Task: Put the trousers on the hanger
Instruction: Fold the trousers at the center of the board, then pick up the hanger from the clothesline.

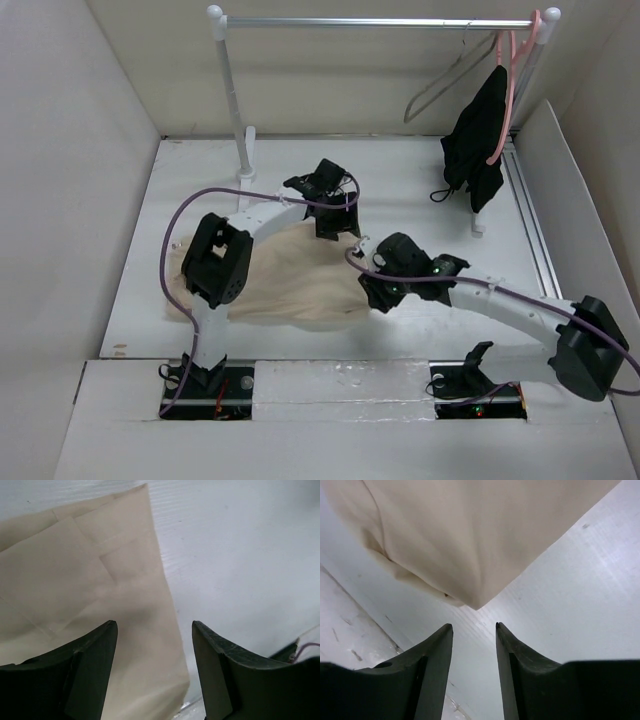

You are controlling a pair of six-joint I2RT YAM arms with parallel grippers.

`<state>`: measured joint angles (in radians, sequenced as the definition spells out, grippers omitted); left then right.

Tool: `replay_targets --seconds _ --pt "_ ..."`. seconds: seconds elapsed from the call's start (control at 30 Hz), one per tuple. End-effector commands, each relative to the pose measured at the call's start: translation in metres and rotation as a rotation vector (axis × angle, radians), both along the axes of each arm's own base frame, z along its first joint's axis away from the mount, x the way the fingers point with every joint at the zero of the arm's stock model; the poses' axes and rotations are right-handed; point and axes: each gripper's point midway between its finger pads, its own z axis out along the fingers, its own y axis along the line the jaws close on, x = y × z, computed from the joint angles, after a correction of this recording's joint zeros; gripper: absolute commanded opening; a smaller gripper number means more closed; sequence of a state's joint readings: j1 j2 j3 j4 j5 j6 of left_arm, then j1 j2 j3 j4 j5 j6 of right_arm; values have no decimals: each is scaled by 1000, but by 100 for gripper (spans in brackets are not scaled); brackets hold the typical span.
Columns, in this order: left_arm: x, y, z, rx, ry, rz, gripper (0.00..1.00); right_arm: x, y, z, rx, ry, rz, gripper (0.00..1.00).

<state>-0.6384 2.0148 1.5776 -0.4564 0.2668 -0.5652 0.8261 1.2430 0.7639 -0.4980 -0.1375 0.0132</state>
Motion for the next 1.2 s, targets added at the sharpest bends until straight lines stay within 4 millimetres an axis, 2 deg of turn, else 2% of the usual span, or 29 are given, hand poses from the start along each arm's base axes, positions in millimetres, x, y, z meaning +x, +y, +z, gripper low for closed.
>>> replay_targets --seconds 0.0,0.07,0.13,0.17,0.2,0.23,0.27,0.3,0.33,0.37,0.4,0.43,0.47,0.53,0.57,0.63,0.67,0.7,0.73,0.77,0.8,0.83,0.87,0.93,1.0,1.03,1.07,1.13,1.17 --pt "-7 -8 70 -112 -95 -42 58 17 10 52 54 -86 23 46" --pt "-7 -7 86 -134 -126 -41 56 22 18 66 90 -109 34 41" --pt "-3 1 93 -109 -168 -12 51 27 34 78 153 -126 61 28" --pt "-6 8 97 -99 -187 1 47 29 38 79 164 -127 61 2" --pt "-3 18 98 -85 -202 29 24 32 40 80 168 -131 51 0" --pt "7 38 99 -51 -232 95 8 36 43 89 184 -152 44 0" --pt "1 56 101 -35 -246 136 0 40 44 99 199 -176 37 0" --pt "3 67 108 -36 -274 177 0 44 46 112 222 -207 31 0" --pt "6 82 111 -17 -302 220 0 57 43 131 258 -254 -4 0" --pt "1 99 122 -24 -336 258 0 69 43 172 327 -335 -20 0" --pt "-1 104 129 -31 -364 272 0 77 41 196 372 -370 -38 0" --pt "2 117 134 3 -402 324 0 98 29 220 414 -417 -88 0" --pt "-1 126 147 5 -434 359 0 111 27 266 486 -491 -96 4" --pt "-4 146 150 72 -445 437 0 128 19 313 574 -552 -98 8" --pt "-8 153 152 86 -442 457 0 149 3 349 627 -603 -162 17" --pt "-11 160 154 90 -452 498 0 166 -11 385 714 -634 -221 32" --pt "-15 160 152 69 -460 492 0 188 -29 406 768 -660 -285 48" --pt "-17 161 152 63 -469 491 0 199 -37 405 782 -634 -329 54" --pt "-20 157 151 39 -464 470 0 211 -47 415 821 -653 -365 59" --pt "-27 157 146 29 -459 455 0 222 -56 417 850 -640 -408 69" --pt "-27 153 148 -2 -473 437 0 240 -70 424 928 -634 -461 75" --pt "-35 142 146 -65 -468 379 0 257 -82 422 988 -620 -530 82" --pt "-37 143 144 -71 -475 380 0 257 -82 422 988 -619 -531 86" --pt "-46 133 142 -112 -467 335 6 277 -95 423 1027 -611 -613 88" --pt "-53 129 134 -119 -450 309 9 286 -98 425 1040 -599 -657 88" --pt "-54 129 131 -115 -443 307 9 295 -99 418 1034 -578 -680 88" --pt "-57 126 126 -107 -433 293 10 296 -100 425 1041 -587 -684 89" --pt "-62 123 121 -114 -410 267 11 303 -107 423 1061 -575 -733 88" --pt "-64 123 118 -112 -405 263 11 308 -107 412 1067 -547 -751 88"
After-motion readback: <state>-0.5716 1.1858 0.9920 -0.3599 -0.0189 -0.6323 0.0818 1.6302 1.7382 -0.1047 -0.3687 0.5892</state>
